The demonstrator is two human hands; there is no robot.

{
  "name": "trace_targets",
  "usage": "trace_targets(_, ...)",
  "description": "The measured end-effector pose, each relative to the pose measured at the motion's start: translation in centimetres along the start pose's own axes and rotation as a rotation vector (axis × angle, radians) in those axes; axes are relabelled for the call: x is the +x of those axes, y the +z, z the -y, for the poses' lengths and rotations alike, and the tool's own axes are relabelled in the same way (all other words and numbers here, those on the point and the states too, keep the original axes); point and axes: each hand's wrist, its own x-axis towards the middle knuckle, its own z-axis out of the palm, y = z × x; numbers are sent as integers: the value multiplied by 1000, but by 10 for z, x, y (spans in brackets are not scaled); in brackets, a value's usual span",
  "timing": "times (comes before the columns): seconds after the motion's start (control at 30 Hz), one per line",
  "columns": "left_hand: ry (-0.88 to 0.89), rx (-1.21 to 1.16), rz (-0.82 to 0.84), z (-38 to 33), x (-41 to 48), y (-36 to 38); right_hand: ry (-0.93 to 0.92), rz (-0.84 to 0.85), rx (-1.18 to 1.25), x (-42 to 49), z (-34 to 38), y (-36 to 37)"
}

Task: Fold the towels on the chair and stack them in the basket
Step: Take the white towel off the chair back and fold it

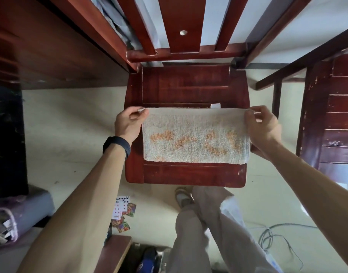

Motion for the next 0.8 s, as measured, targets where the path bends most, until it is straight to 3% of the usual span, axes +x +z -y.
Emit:
trace_targets(0.37, 111, 233, -158, 4, 3, 11, -80, -116, -145, 3, -9, 21)
trace_targets(0.5, 393, 531, -350, 8, -32, 27, -347, -284, -389, -33, -8, 33)
trace_targets(0.6, 640, 750, -133, 21, -66, 57, -580, -72, -588, -62, -5, 59)
trace_targets(0.67, 604, 899, -22, 30, -70, 74, -620, 55, -702, -58, -5, 72)
trace_targets(0.73, 483, 940, 3, 36, -59, 78, -521, 62, -729, -36, -8, 72)
trace_targets(0.8, 480, 967, 0, 44, -48, 77, -453, 41, -707, -14, -14, 65)
